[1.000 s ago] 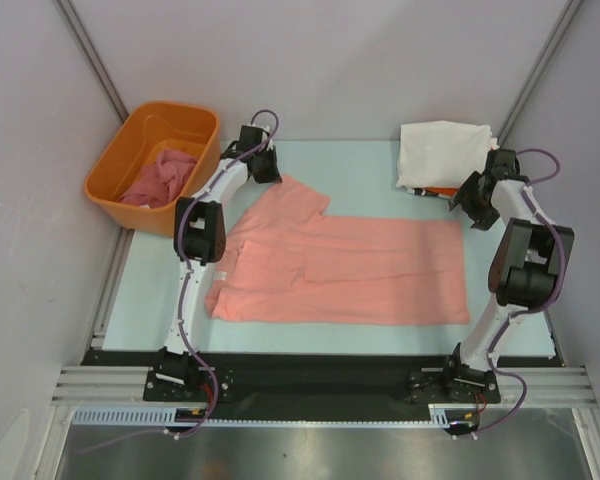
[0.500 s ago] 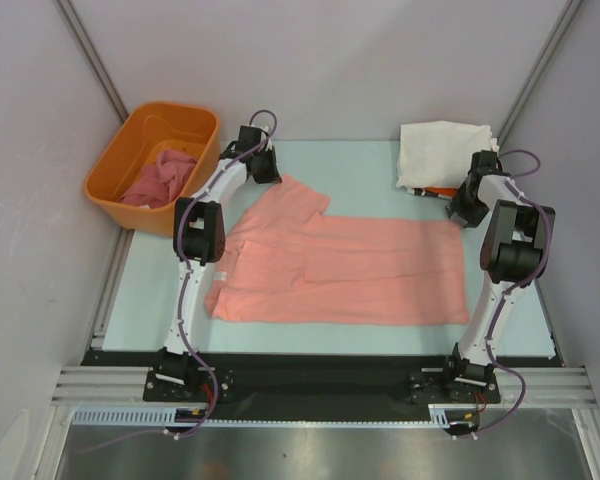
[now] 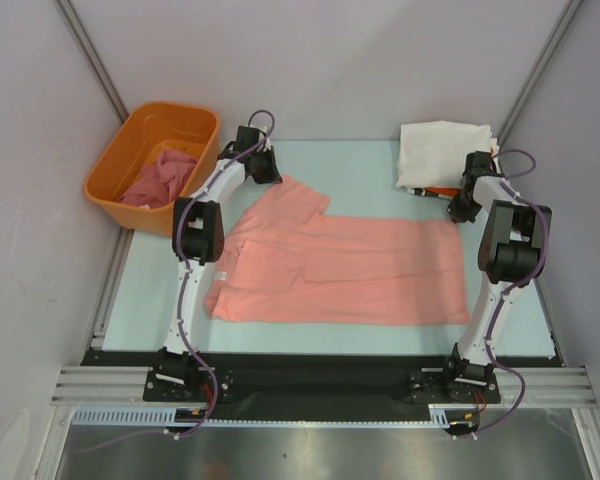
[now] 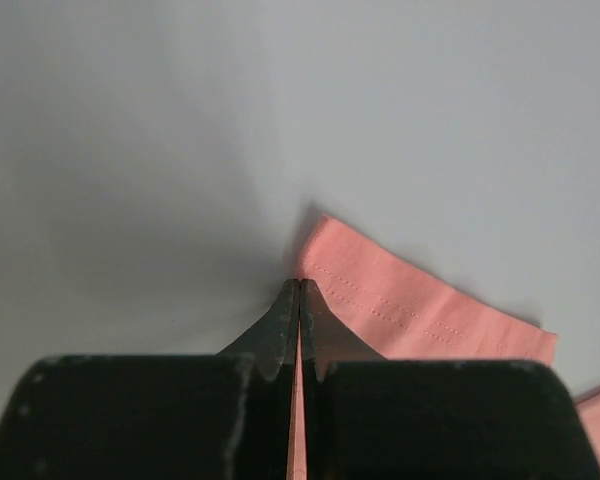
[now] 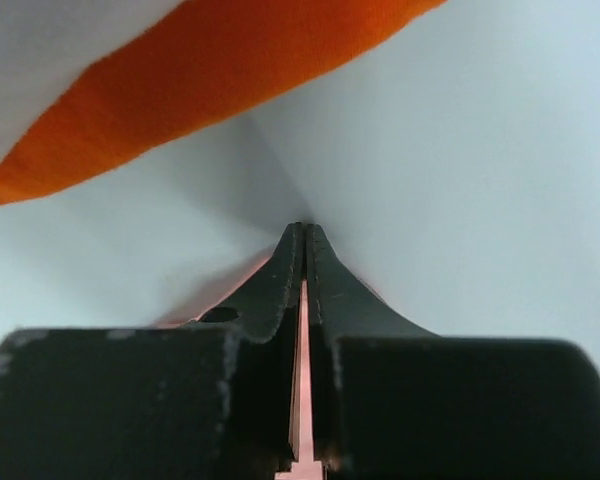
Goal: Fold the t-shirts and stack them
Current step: Fold the tshirt
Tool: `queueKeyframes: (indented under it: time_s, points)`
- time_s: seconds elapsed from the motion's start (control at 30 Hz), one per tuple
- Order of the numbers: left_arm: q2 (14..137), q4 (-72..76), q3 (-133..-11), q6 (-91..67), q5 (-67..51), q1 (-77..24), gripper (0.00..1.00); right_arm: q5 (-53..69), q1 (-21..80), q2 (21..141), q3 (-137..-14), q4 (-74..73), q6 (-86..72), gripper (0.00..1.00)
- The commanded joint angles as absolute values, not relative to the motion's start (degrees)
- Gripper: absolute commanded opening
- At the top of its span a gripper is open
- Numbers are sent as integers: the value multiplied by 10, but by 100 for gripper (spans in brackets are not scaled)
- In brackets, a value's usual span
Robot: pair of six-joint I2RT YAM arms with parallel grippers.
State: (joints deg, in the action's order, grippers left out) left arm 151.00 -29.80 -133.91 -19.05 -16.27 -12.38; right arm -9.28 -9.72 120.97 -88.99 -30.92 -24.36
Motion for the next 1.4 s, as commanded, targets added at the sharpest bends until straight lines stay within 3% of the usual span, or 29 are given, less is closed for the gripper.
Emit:
queueKeyframes:
  time_s: [0.0,0.23,0.53,0.73,0.93,1.37]
  points:
    - [1493,-293,-1320,-206,-204,-119,0,-96,-77,1189,-887,-330,-242,0]
    - [1356,-275,-1218,-209,-214,-118,0,-93,-54,1100,-881,-356,-238,0]
    - [1231,-294,-1101,-178,-200,-128,0,-82,-44,986,-781,-352,-235,0]
    - [1090,-264,-931,-178,-152,-139,0,-89,-61,920,-705,-345,-227,0]
    - [970,-222,-746,-192,-114,-144,0,-68,-112,882,-654,-332,-227,0]
    - [778,-243,-563,-248,-68,-149,0,-75,-117,867,-622,-329,-230,0]
